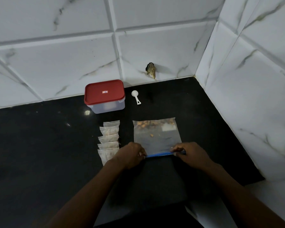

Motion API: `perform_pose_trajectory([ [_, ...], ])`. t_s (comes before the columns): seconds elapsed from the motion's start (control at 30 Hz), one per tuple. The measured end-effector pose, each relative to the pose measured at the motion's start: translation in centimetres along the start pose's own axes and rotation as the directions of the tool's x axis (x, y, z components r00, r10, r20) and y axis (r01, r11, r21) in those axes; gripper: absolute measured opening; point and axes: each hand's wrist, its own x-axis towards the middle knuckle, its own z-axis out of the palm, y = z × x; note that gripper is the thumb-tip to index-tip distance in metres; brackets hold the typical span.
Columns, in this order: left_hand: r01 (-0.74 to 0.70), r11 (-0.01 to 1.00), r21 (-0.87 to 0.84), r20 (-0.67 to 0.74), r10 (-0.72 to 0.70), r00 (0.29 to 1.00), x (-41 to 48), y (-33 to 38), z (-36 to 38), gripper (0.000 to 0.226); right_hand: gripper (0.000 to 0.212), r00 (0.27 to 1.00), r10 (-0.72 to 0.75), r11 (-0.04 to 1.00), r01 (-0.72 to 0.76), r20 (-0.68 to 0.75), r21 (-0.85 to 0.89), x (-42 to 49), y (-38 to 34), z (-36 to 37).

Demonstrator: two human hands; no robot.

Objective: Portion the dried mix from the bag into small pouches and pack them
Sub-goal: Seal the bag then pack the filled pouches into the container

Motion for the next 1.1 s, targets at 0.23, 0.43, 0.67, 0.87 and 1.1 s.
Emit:
perform_pose_trajectory([
  [0.23, 0.048, 0.997, 0.062, 0.028, -0.050, 0.998, 0.5, 0.6, 1.0, 0.021, 0.014, 0.999, 0.002, 0.999, -0.003, -0.042, -0.043, 0.4, 0.3, 0.2],
  [0.43, 0.058, 0.994, 0.092, -0.145, -0.044, 0.988, -0.5, 1.6, 2.4, 0.020, 0.007, 0.965, -0.053, 0.982, 0.005, -0.256, -0.187, -0.1, 0.5, 2.2],
  [0.67, 0.011, 0.963, 0.269, -0.355, 0.089, 0.931, -1.3, 1.5, 4.1, 0.041, 0.015, 0.888, -0.204, 0.972, 0.135, -0.411, -0.190, -1.8, 0.3, 5.3],
  [0.87, -0.069, 0.957, 0.280, -0.331, 0.164, 0.929, -1.6, 1.0, 5.6, 0.033, 0.024, 0.894, -0.173, 0.976, 0.099, -0.414, -0.194, -2.8, 1.4, 7.2],
  [1.1, -0.095, 0.979, 0.179, -0.360, 0.155, 0.920, -2.5, 0.6, 6.5, 0.034, 0.023, 0.871, -0.173, 0.975, 0.083, -0.460, -0.208, -2.1, 1.2, 6.7],
])
